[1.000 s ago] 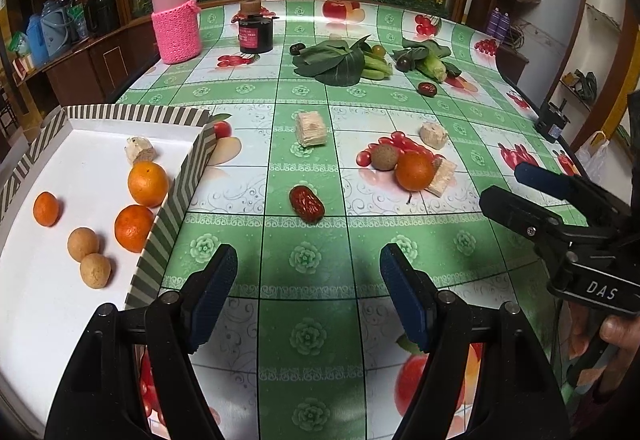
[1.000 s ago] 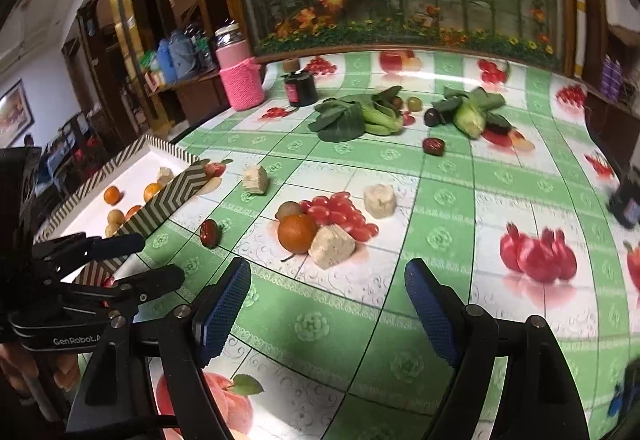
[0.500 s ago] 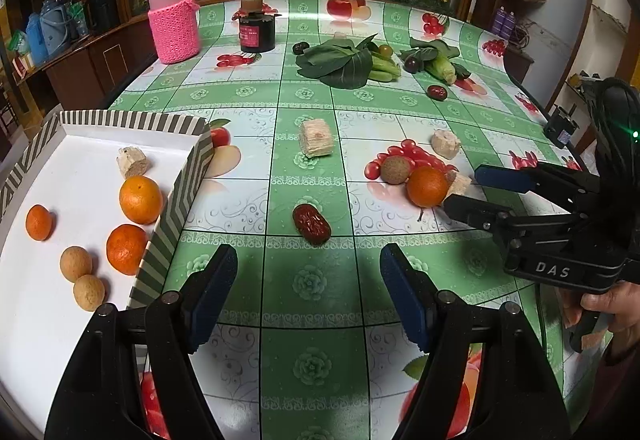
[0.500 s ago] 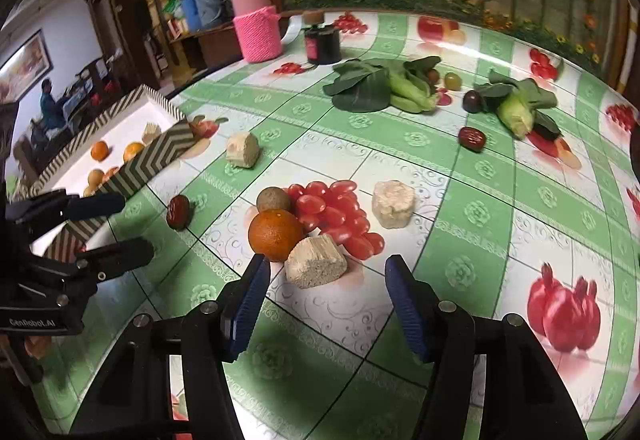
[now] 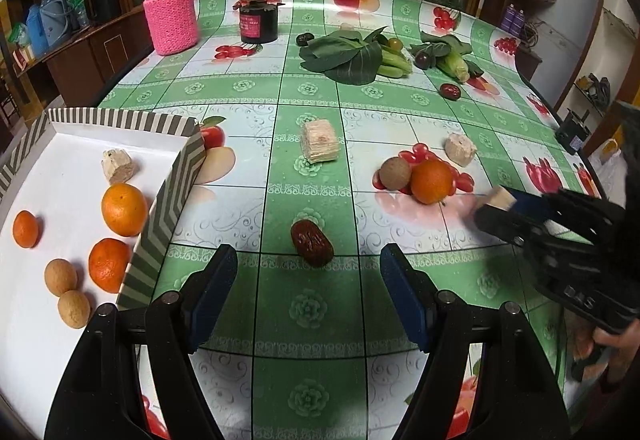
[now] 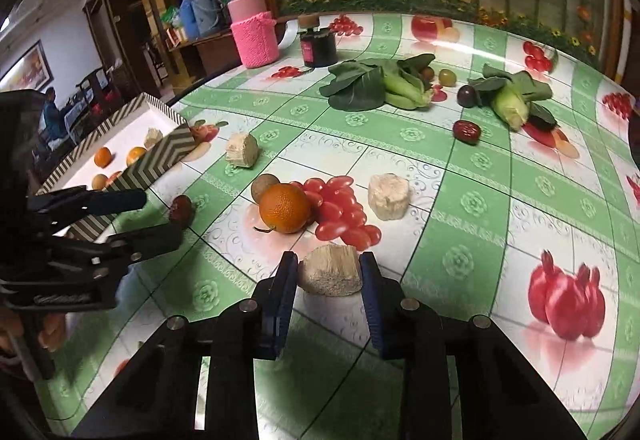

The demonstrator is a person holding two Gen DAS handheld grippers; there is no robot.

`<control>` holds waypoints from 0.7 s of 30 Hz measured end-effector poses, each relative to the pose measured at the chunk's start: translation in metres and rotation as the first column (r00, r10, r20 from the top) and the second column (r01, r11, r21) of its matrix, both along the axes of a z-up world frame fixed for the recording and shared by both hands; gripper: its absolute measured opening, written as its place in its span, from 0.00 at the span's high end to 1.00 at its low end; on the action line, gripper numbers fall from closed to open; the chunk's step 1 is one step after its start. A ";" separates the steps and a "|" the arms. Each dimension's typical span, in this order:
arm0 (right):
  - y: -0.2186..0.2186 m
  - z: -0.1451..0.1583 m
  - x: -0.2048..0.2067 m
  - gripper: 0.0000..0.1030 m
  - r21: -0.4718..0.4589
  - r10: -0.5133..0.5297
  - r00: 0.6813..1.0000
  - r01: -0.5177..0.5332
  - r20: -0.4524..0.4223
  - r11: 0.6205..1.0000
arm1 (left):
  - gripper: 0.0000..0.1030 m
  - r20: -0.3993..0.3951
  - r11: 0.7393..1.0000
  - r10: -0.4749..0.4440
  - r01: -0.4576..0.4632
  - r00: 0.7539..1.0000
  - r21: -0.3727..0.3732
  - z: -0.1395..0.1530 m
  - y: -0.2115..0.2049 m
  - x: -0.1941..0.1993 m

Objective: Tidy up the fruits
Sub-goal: 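Grasp a beige cube with the right tool while the left tool grasps a red date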

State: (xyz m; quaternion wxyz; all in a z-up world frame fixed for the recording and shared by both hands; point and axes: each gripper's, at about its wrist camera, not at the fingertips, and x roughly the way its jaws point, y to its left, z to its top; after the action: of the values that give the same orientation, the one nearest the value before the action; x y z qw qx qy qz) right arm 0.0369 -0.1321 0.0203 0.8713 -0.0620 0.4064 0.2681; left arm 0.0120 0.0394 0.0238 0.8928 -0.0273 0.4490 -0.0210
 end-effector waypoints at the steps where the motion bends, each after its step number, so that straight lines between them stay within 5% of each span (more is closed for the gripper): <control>1: -0.001 0.002 -0.002 0.69 0.010 0.000 1.000 0.000 0.002 1.000 | 0.29 -0.001 1.000 0.005 -0.005 1.000 -0.003 0.000 0.001 0.001; 6: 0.000 0.003 -0.004 0.69 0.016 0.009 1.000 -0.009 -0.002 1.000 | 0.29 -0.001 1.000 0.000 0.000 1.000 0.008 -0.003 0.000 0.007; 9: 0.000 0.005 -0.006 0.69 0.018 0.006 1.000 -0.006 0.007 1.000 | 0.61 -0.024 1.000 -0.014 0.014 1.000 -0.005 -0.009 0.000 0.012; 13: 0.000 0.008 -0.009 0.69 0.032 0.013 1.000 -0.014 0.004 0.999 | 0.84 0.004 1.000 -0.016 0.016 1.000 0.022 -0.010 0.001 0.011; 21: 0.004 0.016 -0.024 0.69 0.049 0.019 1.000 -0.020 0.021 0.999 | 0.85 0.011 0.999 -0.031 0.031 0.999 -0.022 -0.004 0.004 -0.006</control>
State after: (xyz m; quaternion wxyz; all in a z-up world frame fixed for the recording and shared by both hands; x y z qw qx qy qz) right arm 0.0125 -0.1280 0.0365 0.8740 -0.0472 0.3901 0.2859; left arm 0.0060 0.0437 0.0194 0.8944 -0.0303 0.4445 -0.0401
